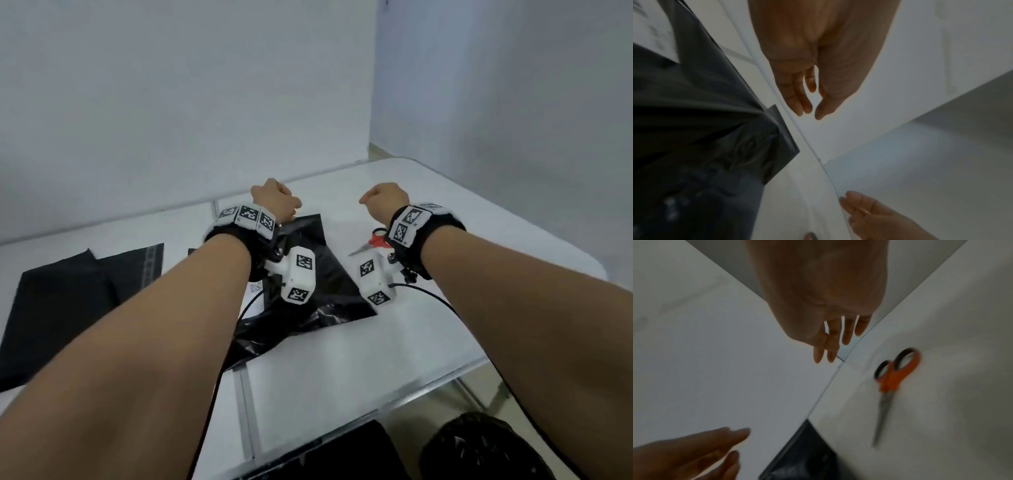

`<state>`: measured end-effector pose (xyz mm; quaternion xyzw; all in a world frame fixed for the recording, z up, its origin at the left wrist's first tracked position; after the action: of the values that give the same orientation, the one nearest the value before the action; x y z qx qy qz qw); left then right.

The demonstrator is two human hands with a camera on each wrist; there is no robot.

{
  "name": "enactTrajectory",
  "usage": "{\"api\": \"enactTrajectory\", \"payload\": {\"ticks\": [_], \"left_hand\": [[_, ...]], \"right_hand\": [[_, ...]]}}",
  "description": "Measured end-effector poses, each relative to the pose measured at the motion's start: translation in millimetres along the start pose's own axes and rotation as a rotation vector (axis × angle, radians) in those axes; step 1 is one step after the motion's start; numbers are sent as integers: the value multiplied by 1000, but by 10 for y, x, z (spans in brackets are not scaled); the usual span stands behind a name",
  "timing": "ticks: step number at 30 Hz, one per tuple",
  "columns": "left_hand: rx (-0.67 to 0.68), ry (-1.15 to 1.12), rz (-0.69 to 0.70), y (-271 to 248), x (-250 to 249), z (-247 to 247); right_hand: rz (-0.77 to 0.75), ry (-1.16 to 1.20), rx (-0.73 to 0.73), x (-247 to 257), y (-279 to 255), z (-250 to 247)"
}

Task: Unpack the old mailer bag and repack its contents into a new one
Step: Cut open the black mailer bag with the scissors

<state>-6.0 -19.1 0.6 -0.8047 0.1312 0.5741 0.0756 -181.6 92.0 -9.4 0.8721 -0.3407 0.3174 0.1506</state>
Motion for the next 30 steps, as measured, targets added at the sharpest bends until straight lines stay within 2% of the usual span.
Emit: {"api": "enactTrajectory", "payload": {"ticks": [3, 6, 8, 14, 22, 25, 28, 30], "left_hand": [[43, 189, 38, -206, 37, 28], [126, 187, 52, -319, 189, 68], [135, 155, 52, -329, 240, 36], [118, 103, 45, -427, 221, -144], [183, 123, 95, -780, 276, -406], [215, 177, 71, -909, 290, -506], [234, 306, 81, -1027, 312, -546], [218, 396, 93, -1102, 343, -538]], "right_hand": [[12, -111, 148, -277, -95, 10], [-33, -250, 259, -393, -172, 97], [-36, -369, 315, -374, -221, 128], [-41, -672, 303, -312, -321, 117], [42, -778, 323, -257, -231, 296], [51, -816, 353, -465, 224, 593], [17, -802, 361, -372, -41, 495], [-83, -730, 353, -153, -605, 261]]}}
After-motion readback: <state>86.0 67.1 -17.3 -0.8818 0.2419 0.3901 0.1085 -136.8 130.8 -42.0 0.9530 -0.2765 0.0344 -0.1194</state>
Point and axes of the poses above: each hand's wrist, its own y-axis towards the middle knuckle, its own z-axis out of the palm, x = y × z, the point moved 2 cm from there along y, towards the middle knuckle, and after that the axes turned 9 degrees about -y, right-handed, at the moved point
